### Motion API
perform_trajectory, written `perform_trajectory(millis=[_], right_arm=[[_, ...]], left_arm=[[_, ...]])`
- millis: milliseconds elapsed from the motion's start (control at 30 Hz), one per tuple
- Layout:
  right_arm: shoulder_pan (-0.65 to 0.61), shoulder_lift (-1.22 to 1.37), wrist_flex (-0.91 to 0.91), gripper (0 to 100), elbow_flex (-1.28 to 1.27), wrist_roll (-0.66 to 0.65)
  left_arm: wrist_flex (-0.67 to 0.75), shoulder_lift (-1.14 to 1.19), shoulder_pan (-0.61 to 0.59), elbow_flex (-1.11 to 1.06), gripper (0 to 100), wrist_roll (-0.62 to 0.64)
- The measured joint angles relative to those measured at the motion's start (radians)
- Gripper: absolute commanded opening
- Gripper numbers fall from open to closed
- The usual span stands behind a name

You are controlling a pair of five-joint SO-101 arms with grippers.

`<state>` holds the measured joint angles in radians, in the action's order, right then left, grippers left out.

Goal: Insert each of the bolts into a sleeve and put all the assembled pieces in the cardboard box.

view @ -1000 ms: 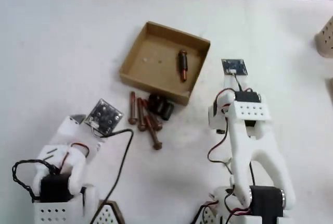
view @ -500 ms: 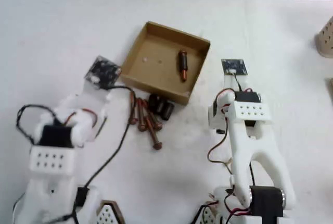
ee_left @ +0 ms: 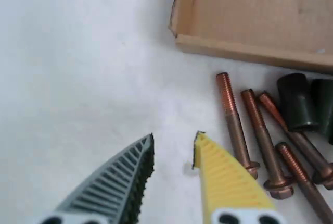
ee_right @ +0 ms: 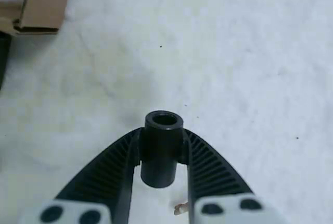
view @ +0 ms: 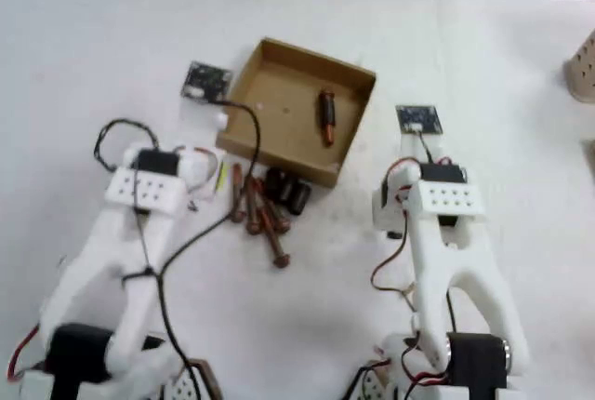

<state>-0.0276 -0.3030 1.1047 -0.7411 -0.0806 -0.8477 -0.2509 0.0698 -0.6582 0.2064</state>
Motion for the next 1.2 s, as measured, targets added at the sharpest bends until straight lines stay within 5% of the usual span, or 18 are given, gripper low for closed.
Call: perform_trajectory(millis=[533, 800, 1200], right_arm=[[0.0, 0.0, -0.021, 1.7, -0.002, 0.0], [0.0, 0.0, -0.021, 1.7, -0.002, 0.0], [0.0, 0.0, -0.021, 1.7, -0.002, 0.0]], left_arm=[[-0.012, 0.408, 0.066, 0.315, 18, -0.097], [-0.012, 0.445, 0.064, 0.322, 18, 0.038], [-0.138, 0.695, 0.066, 0.582, 18, 0.052]])
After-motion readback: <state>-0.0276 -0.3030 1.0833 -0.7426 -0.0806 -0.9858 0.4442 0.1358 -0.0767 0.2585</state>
